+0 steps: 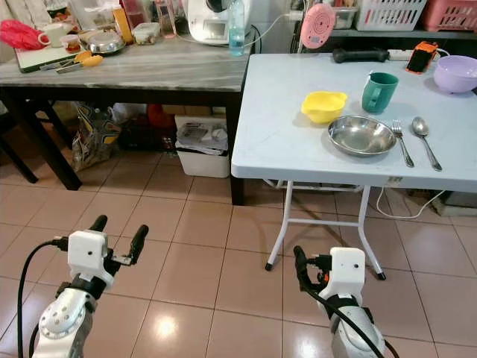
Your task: Setting the table
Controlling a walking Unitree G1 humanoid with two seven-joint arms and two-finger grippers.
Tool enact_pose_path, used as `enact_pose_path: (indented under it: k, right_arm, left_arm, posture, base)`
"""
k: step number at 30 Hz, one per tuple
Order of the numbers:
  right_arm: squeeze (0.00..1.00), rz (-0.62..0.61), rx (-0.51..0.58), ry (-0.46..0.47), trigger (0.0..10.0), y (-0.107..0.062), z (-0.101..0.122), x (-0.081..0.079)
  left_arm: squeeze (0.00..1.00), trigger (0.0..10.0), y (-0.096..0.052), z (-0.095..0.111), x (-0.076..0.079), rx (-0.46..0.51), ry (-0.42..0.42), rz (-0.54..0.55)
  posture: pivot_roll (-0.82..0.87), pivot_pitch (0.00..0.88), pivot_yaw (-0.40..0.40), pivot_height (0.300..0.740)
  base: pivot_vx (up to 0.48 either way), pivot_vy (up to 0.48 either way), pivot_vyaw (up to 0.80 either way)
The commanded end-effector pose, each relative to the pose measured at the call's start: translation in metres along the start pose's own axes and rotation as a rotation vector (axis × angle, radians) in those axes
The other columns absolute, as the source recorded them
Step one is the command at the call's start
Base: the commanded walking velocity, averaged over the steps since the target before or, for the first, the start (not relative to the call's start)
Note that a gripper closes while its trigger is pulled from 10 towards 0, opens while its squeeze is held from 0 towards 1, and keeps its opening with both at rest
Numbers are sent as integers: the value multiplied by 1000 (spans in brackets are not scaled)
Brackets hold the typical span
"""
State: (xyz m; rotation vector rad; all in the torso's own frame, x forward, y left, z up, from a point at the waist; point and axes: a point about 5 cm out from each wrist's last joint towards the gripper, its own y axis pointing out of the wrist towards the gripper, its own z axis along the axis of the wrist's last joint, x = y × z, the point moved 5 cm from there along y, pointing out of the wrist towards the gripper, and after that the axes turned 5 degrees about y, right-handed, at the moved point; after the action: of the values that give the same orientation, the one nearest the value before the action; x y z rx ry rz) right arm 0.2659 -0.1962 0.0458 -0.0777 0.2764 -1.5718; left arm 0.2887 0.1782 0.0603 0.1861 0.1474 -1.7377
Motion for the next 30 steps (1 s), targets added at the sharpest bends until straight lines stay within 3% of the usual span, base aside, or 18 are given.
enact_pose_path:
  k: [1,6,10,17,22,25,30]
  right_arm:
    - [0,0,21,-10,10000,-10,6,-1]
    - [0,-60,54,-82,10000,-13,17,6]
    - [0,-58,44,-123,10000,-11,22,5]
    - [0,-54,65,-55,10000,-11,24,-9]
    - [0,-54,71,-56,10000,-11,26,-10]
    - [0,-31,97,-77,10000,-10,33,-16]
    - [0,-30,113,-86,10000,-10,37,-19]
  left_arm:
    - [0,10000,-2,7,2,16,44,-40]
    - [0,10000,2,11,4,21,28,-49]
    - [0,10000,14,30,14,65,25,-98]
    - [0,10000,17,32,16,43,15,-109]
    - [0,10000,19,33,18,36,13,-115]
    - [0,10000,26,38,27,33,14,-143]
    - [0,10000,29,36,26,21,3,-132]
  posture:
    - [-85,0,46,740]
    - [-91,0,55,740]
    - [-90,0,61,740]
    - [-99,0,73,740]
    - [-104,0,76,740]
    - [-112,0,77,740]
    - [-120,0,79,740]
  base:
    - [0,0,0]
    - [0,0,0]
    - [0,0,0]
    - [0,0,0]
    - [0,-310,0]
    - [0,-365,0]
    - [0,-388,0]
